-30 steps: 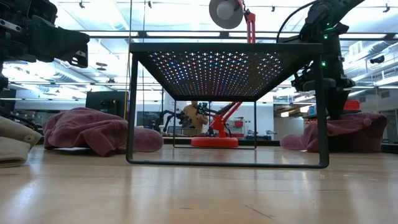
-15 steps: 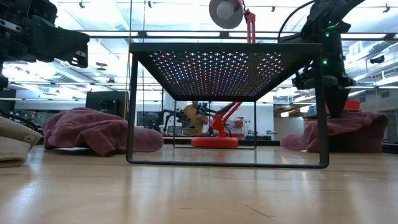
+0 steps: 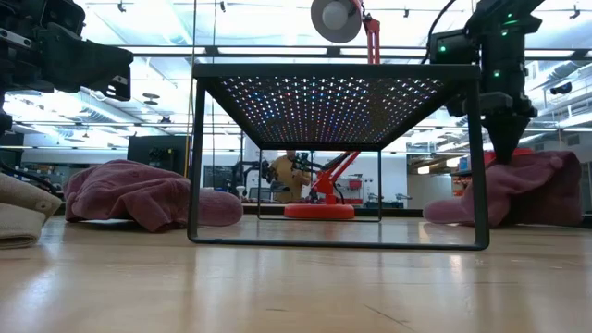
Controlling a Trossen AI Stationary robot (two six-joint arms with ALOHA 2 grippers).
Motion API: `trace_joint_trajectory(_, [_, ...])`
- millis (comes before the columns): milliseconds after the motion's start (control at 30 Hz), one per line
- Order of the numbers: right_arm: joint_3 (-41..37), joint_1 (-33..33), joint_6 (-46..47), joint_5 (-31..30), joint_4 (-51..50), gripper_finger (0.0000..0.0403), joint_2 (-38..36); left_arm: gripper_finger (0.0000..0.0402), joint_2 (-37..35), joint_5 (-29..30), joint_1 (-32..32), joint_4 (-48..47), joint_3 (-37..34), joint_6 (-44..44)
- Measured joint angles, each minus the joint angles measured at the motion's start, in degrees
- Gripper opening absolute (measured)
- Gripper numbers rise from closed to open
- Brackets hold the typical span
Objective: Pick & Place hat
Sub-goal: Put the right red cap on the shelf
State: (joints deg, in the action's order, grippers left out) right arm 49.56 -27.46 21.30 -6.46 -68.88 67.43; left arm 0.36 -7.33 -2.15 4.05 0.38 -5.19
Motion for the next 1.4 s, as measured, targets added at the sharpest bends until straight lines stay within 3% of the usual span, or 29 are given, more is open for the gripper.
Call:
trace_joint_trajectory(400, [1.2, 0.0, -0.7, 0.0, -3.2, 0.0002, -5.0, 0.0025, 0.0, 0.0, 0.0, 0.0, 0.0, 0.0])
trace_joint_trajectory(933, [17.3, 0.0, -2.4, -0.2, -8.7, 0.0002, -5.7, 0.0025, 0.0, 0.0, 0.0, 0.0, 0.0, 0.0])
trace_joint_trajectory(1400, [29.2, 0.0, -10.5, -0.1, -8.9, 0.0002, -5.7, 0.0025, 0.0, 0.0, 0.0, 0.0, 0.0, 0.0])
